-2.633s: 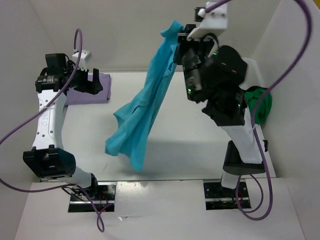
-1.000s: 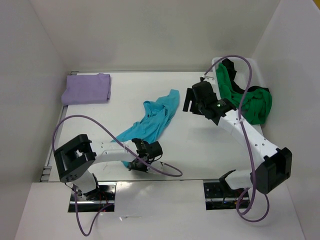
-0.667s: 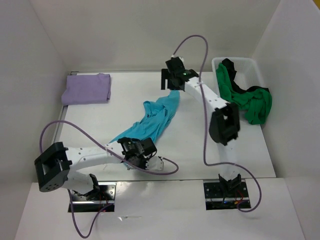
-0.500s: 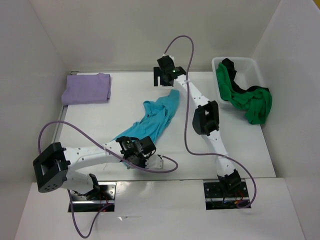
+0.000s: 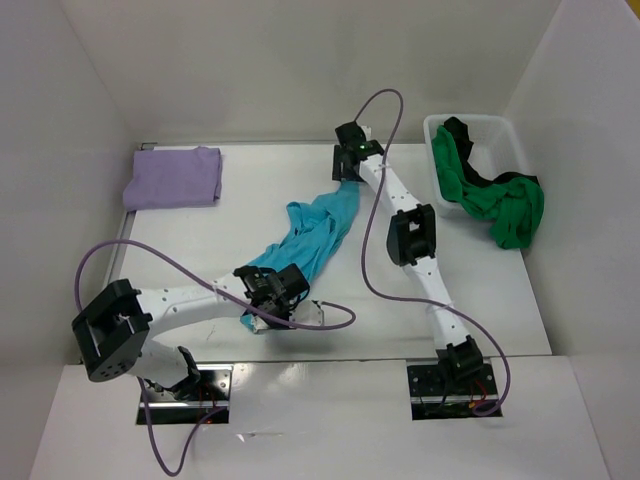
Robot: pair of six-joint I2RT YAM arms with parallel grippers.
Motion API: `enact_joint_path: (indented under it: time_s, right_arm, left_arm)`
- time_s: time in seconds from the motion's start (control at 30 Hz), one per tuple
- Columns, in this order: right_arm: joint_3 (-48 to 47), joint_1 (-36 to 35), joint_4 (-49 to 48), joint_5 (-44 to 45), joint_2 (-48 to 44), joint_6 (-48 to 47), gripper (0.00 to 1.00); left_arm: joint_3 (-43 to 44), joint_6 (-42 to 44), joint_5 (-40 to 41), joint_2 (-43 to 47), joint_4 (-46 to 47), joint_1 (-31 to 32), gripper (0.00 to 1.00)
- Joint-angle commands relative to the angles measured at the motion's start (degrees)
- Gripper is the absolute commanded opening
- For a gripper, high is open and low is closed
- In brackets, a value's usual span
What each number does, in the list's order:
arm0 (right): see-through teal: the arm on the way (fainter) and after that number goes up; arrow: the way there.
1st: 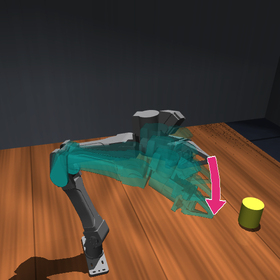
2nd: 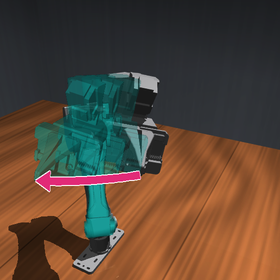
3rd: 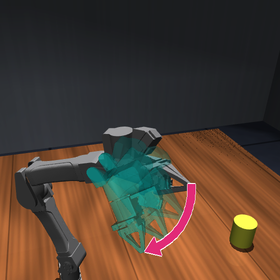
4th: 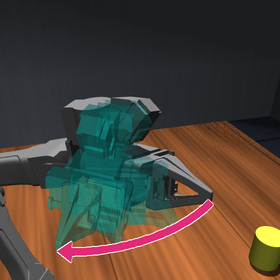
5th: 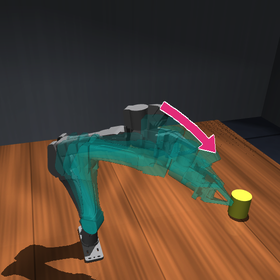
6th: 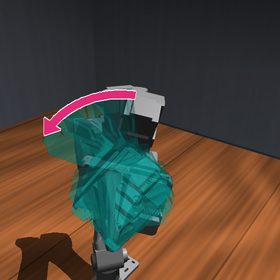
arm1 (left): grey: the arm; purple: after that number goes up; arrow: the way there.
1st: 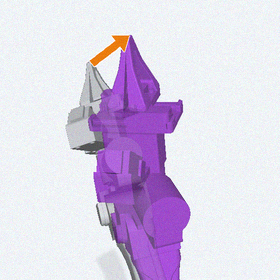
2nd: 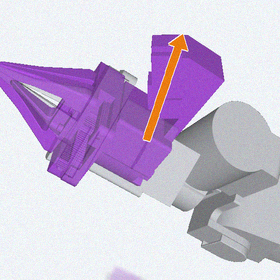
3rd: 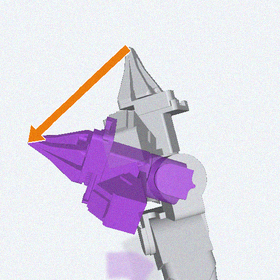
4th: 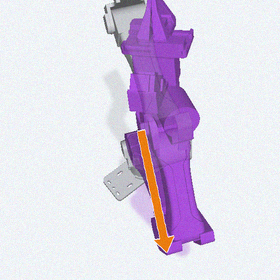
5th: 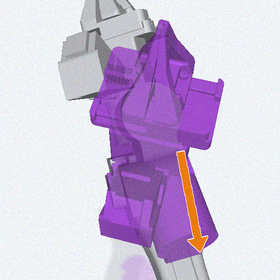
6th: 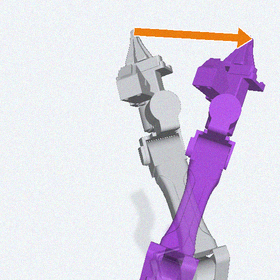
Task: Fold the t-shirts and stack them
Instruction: Flatten out the tshirt
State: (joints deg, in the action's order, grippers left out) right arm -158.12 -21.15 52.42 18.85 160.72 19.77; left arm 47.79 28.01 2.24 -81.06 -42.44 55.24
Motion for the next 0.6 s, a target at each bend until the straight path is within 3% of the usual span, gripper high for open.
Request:
enact_joint_path:
  time_s: [0.0, 0.03, 0.13, 0.2, 0.23, 0.27, 0.33, 0.4, 0.57]
  right_arm:
    - [0.6, -2.6, 2.6, 0.4, 2.0, -0.8, 0.89]
    - [0.6, -2.6, 3.4, 0.4, 2.0, -0.8, 0.73]
    - [0.6, -2.6, 3.9, -2.1, 1.4, -0.8, 0.60]
    - [1.2, -2.6, 3.9, -5.5, 0.8, -1.4, 0.44]
    - [1.2, -2.6, 4.4, -5.5, 0.2, -1.4, 0.35]
    - [1.8, -2.6, 4.4, -5.5, 0.2, -1.4, 0.14]
    - [1.9, -2.6, 5.0, -6.2, -1.1, -1.9, 0.00]
    - [2.4, -1.9, 5.6, -8.9, -4.7, -1.9, 0.00]
    - [2.1, 0.7, 4.9, -6.1, -19.5, -3.0, 0.00]
  left_arm:
    - [1.4, -1.2, -0.6, -0.4, 0.5, -0.5, 0.00]
    - [1.4, -1.2, 0.0, -0.4, 0.5, -0.5, 0.00]
    - [1.4, -1.7, 1.4, -0.4, 0.0, -0.5, 0.00]
    - [1.4, -1.7, 2.1, -0.4, 0.0, -0.5, 0.00]
    - [1.4, -1.7, 2.7, -0.4, 0.0, -0.5, 0.00]
    - [1.4, -1.7, 2.7, 0.1, 0.0, -1.0, 0.00]
    - [2.0, -2.9, 4.7, 0.1, 0.6, -1.8, 0.00]
    - [2.7, -3.9, 8.3, 0.6, 1.1, -3.9, 0.00]
    - [12.5, -1.1, 17.6, 2.7, 3.9, -18.3, 0.00]
